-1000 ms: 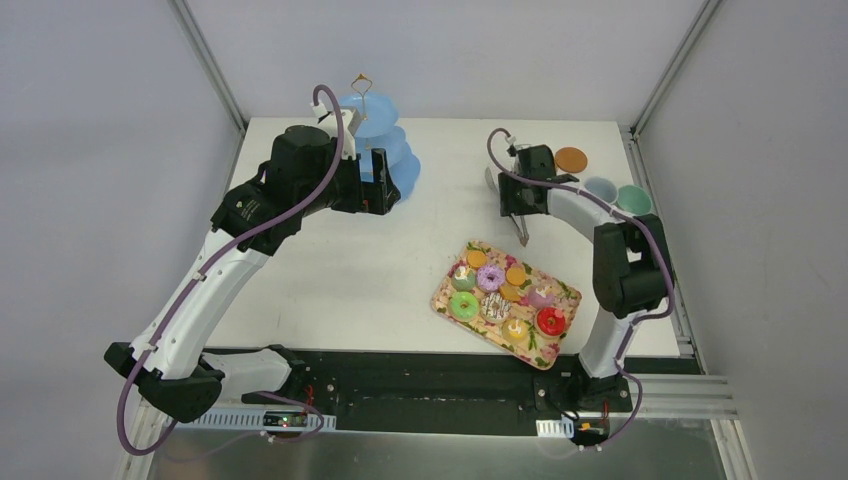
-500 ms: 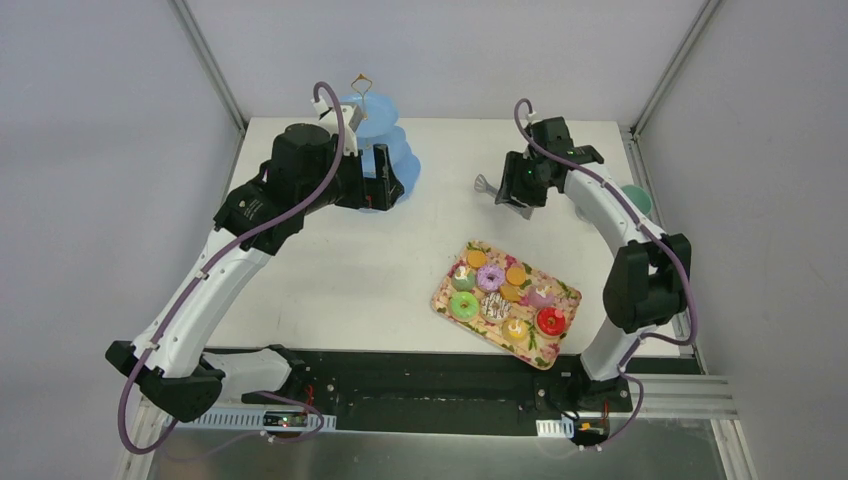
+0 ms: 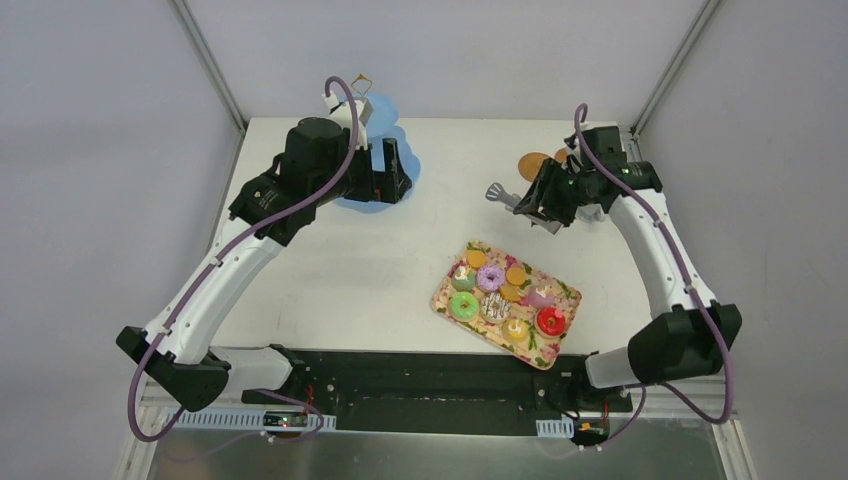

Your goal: Serve the afternoon tea

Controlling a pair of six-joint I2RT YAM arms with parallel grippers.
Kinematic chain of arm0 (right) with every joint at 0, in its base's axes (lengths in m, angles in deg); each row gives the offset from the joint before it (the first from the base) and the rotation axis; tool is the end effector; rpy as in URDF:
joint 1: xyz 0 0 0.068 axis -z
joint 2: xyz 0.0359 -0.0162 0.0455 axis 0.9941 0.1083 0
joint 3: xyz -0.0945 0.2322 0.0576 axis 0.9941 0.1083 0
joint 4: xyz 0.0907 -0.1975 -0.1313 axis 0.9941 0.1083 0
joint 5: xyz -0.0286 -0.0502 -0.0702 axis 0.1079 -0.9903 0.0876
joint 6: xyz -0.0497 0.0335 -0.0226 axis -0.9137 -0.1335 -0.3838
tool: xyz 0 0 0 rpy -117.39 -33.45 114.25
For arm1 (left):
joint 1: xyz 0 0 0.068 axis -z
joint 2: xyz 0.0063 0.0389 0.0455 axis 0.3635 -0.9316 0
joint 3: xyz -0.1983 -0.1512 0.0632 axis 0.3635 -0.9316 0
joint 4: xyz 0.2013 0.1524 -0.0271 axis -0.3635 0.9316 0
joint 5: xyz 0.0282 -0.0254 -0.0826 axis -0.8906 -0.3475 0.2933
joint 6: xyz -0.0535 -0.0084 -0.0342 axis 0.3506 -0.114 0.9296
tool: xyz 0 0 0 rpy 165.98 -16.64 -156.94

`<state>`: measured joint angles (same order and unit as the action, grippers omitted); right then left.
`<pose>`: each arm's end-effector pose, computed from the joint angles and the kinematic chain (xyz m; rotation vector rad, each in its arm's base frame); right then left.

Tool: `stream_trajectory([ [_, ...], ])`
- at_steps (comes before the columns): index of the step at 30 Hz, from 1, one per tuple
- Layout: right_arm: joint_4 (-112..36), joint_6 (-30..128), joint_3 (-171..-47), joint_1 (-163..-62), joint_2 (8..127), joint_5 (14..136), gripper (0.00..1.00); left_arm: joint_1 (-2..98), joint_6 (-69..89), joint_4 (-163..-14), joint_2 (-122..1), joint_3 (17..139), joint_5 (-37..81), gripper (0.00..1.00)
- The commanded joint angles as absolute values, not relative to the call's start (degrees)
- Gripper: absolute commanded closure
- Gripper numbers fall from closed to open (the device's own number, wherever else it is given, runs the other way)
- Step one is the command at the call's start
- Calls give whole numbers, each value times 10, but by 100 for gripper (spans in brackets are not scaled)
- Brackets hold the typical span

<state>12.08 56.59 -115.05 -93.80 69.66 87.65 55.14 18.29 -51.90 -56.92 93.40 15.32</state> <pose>0.2956 0.0698 0.3195 -0.0577 2.4965 0.6203 0.2240 -0.1519 0.4319 0.2567 1.9358 -0.6618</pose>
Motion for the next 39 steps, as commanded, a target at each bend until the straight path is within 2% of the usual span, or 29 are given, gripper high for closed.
stream_trajectory([
  [1,165,584,-1135,-938,641,926,50,557,187,-549,-563,929,122,0],
  [10,112,641,-1078,-938,579,992,52,538,274,-547,-586,921,76,0],
  [13,106,648,-1078,-938,572,993,52,451,359,-560,-587,885,139,0],
  [19,105,648,-1079,-938,558,986,52,244,540,-679,-548,729,283,0],
  [23,104,652,-1083,-938,549,992,52,161,657,-806,-559,628,314,6],
  [25,107,649,-1085,-938,543,989,53,142,667,-859,-583,607,308,7],
  [30,128,640,-1099,-938,533,985,53,89,588,-860,-748,678,340,7],
  [32,135,637,-1104,-938,529,982,53,71,590,-881,-831,722,397,14],
  [38,157,632,-1126,-937,521,956,53,63,521,-878,-1011,882,416,15],
  [39,160,632,-1131,-938,521,953,53,63,518,-880,-1041,916,428,18],
])
